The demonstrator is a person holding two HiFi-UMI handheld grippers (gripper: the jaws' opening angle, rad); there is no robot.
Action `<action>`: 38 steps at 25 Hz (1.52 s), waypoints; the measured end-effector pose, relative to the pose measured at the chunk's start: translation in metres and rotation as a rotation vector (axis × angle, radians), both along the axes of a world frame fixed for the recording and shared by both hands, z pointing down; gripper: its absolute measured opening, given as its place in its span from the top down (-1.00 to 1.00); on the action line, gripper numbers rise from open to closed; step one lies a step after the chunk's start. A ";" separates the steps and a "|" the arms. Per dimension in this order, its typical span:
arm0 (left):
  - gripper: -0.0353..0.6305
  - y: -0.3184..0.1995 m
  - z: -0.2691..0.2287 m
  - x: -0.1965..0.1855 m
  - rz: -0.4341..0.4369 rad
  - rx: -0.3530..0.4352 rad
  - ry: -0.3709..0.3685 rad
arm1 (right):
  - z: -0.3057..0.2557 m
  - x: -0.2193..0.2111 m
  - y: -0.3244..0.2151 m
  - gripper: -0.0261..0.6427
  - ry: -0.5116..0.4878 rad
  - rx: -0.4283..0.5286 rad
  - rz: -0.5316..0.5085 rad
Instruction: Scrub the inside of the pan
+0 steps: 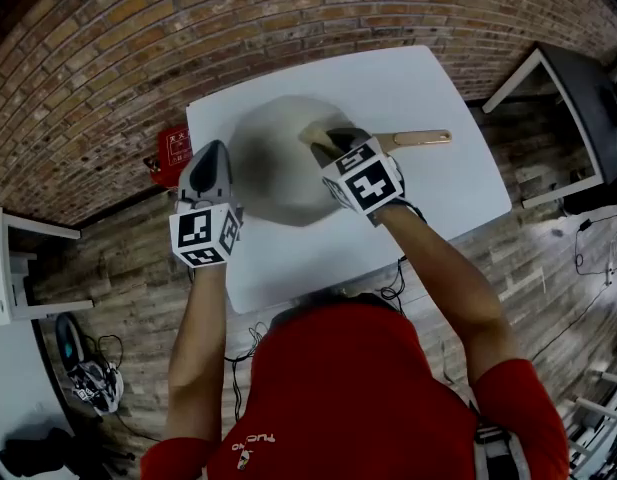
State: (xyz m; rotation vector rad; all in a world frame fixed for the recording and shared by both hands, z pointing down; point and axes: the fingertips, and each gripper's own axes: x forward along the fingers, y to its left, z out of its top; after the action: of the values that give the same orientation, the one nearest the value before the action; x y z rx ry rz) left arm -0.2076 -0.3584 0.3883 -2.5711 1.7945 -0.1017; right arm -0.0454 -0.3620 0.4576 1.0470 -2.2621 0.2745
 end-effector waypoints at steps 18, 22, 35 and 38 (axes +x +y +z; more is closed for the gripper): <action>0.85 0.045 -0.092 0.073 0.156 0.112 0.069 | -0.148 -0.010 0.036 0.66 -0.591 0.376 -0.112; 0.85 0.050 -0.091 0.079 0.171 0.106 0.065 | -0.151 -0.007 0.042 0.66 -0.638 0.411 -0.134; 0.85 0.050 -0.077 0.090 0.175 0.091 0.064 | -0.139 -0.004 0.048 0.67 -0.625 0.399 -0.153; 0.85 0.047 -0.076 0.092 0.175 0.087 0.068 | -0.137 -0.005 0.047 0.67 -0.614 0.395 -0.160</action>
State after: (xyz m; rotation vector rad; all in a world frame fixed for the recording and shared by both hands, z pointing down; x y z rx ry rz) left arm -0.1152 -0.3115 0.3122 -2.6844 1.5462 0.0636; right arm -0.0499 -0.3149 0.3202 1.0645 -3.0297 0.0843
